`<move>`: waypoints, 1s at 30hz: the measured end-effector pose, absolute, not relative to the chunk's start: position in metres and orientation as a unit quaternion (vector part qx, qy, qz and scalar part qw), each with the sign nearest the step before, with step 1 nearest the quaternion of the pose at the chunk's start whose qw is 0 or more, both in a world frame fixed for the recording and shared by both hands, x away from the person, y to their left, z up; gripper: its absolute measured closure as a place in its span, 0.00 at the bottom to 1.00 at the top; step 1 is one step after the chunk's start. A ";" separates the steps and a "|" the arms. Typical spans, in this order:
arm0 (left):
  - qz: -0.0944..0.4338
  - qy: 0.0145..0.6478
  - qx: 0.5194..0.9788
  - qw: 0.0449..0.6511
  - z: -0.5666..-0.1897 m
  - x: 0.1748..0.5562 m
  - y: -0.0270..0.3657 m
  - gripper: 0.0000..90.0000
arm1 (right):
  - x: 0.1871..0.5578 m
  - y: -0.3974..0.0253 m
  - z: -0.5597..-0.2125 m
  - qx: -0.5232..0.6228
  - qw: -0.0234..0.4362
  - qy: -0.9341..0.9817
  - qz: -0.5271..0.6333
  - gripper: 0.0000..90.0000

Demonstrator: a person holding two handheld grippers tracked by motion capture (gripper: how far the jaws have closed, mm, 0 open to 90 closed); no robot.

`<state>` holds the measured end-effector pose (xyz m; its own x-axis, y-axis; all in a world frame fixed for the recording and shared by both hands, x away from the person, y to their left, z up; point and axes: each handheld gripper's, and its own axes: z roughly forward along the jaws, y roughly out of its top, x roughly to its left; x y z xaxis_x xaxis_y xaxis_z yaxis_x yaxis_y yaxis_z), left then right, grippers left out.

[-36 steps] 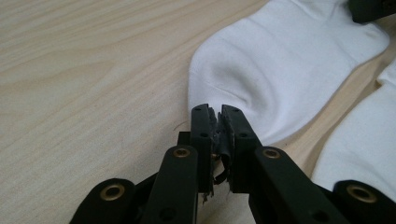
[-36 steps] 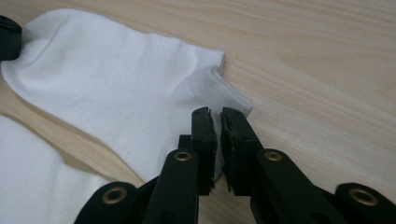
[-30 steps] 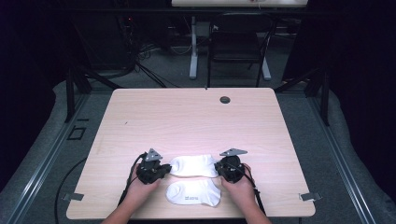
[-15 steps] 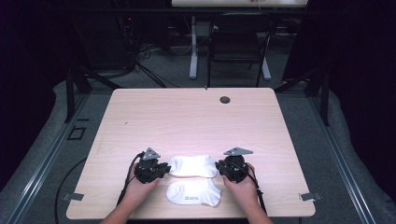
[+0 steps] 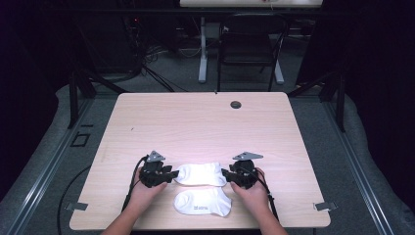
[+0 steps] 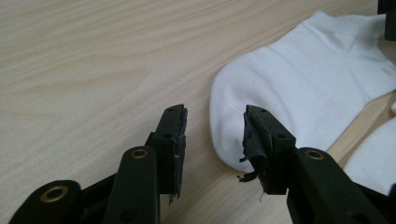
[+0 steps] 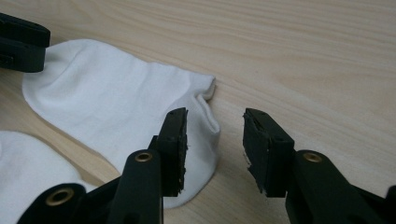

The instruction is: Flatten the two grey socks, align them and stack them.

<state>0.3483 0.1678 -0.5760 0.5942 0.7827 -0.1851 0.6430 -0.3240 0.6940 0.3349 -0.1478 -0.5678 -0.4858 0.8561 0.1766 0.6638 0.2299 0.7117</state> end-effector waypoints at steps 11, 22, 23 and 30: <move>0.106 0.422 0.821 0.371 -0.579 0.343 0.162 0.87 | 0.340 -0.139 -0.576 0.485 0.121 0.787 0.363 0.78; 0.095 0.428 0.813 0.384 -0.574 0.342 0.167 0.99 | 0.335 -0.137 -0.570 0.472 0.121 0.789 0.374 0.95; 0.095 0.429 0.810 0.388 -0.573 0.341 0.168 0.99 | 0.335 -0.137 -0.569 0.471 0.122 0.788 0.377 0.95; 0.093 0.429 0.805 0.400 -0.564 0.336 0.173 0.99 | 0.330 -0.139 -0.556 0.464 0.119 0.781 0.401 0.95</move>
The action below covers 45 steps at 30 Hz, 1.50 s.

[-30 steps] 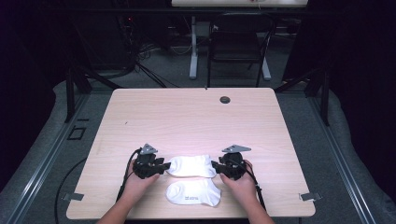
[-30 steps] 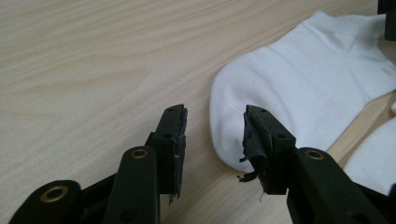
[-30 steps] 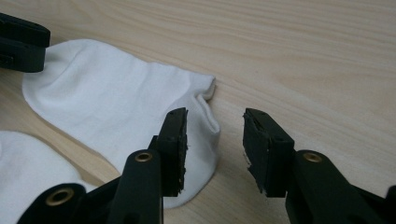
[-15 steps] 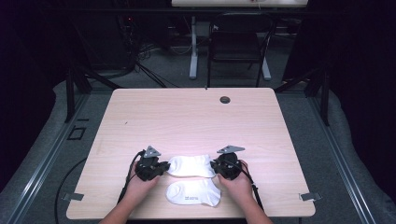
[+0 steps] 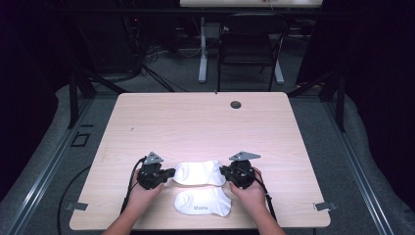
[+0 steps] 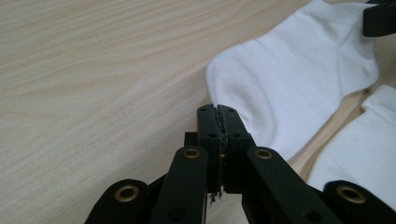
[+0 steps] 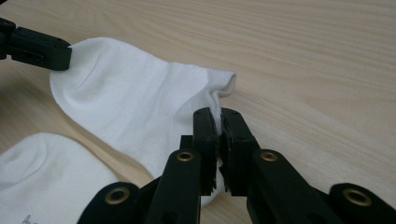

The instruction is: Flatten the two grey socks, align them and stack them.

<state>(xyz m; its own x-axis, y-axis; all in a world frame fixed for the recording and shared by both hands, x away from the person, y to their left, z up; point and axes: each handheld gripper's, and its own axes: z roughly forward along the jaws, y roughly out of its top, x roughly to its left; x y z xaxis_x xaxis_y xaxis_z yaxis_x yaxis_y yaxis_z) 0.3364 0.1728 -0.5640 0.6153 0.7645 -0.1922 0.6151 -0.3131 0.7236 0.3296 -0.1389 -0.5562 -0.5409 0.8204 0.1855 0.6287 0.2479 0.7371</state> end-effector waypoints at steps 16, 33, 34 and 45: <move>0.091 0.418 0.808 0.406 -0.543 0.323 0.168 0.99 | 0.314 -0.147 -0.535 0.463 0.102 0.776 0.416 0.95; 0.092 0.378 0.833 0.394 -0.526 0.288 0.159 0.99 | 0.283 -0.141 -0.510 0.442 0.095 0.793 0.409 0.95; 0.093 0.378 0.833 0.392 -0.527 0.286 0.158 0.99 | 0.281 -0.140 -0.509 0.439 0.096 0.796 0.405 0.95; 0.081 0.380 0.838 0.384 -0.533 0.275 0.163 0.99 | 0.269 -0.141 -0.514 0.429 0.090 0.811 0.387 0.95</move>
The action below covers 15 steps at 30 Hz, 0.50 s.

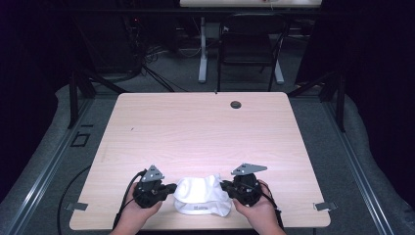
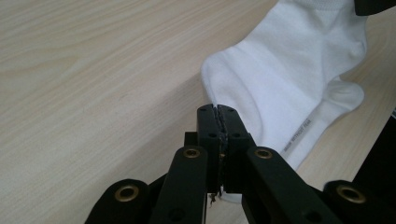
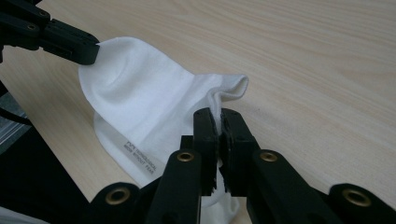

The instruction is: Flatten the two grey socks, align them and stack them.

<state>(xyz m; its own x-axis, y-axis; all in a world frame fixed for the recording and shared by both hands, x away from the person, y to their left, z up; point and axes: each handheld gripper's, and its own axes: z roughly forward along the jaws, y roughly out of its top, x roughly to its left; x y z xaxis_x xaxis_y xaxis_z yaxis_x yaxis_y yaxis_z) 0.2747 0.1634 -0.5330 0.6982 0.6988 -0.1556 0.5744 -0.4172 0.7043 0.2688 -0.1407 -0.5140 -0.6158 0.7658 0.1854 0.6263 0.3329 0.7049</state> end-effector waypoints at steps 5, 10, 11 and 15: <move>0.073 0.380 0.840 0.380 -0.537 0.268 0.165 0.99 | 0.260 -0.143 -0.516 0.426 0.087 0.814 0.385 0.95; 0.071 0.380 0.841 0.379 -0.539 0.266 0.164 0.99 | 0.257 -0.145 -0.519 0.427 0.085 0.817 0.379 0.95; 0.069 0.380 0.841 0.379 -0.540 0.264 0.163 0.99 | 0.257 -0.145 -0.521 0.429 0.086 0.816 0.378 0.95; 0.068 0.378 0.842 0.379 -0.543 0.262 0.160 0.99 | 0.255 -0.147 -0.524 0.430 0.086 0.817 0.374 0.95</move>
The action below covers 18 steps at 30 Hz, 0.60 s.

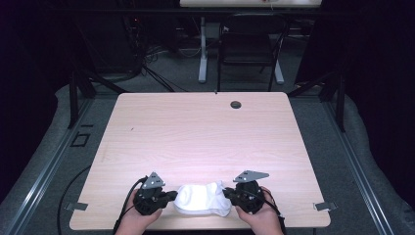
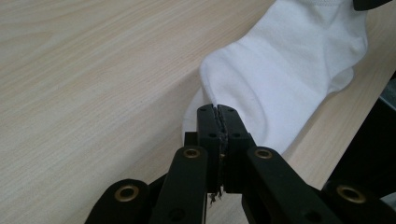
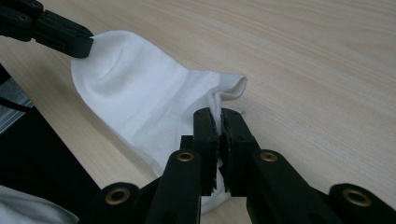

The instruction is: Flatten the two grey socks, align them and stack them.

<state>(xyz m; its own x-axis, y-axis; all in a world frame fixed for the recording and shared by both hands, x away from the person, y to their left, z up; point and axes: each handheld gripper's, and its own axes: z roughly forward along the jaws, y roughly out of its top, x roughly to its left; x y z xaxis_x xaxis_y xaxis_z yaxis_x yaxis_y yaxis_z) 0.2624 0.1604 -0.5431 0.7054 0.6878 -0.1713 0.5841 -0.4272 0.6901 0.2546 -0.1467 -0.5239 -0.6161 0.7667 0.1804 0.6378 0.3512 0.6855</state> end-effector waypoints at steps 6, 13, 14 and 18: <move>0.068 0.374 0.846 0.373 -0.546 0.262 0.159 0.99 | 0.252 -0.147 -0.529 0.431 0.084 0.818 0.371 0.95; 0.067 0.376 0.847 0.371 -0.552 0.262 0.159 0.99 | 0.251 -0.147 -0.532 0.433 0.085 0.818 0.369 0.95; 0.064 0.379 0.846 0.370 -0.552 0.262 0.158 0.99 | 0.251 -0.147 -0.532 0.434 0.084 0.818 0.368 0.95; 0.063 0.377 0.848 0.366 -0.554 0.263 0.158 0.99 | 0.250 -0.147 -0.534 0.438 0.079 0.817 0.368 0.95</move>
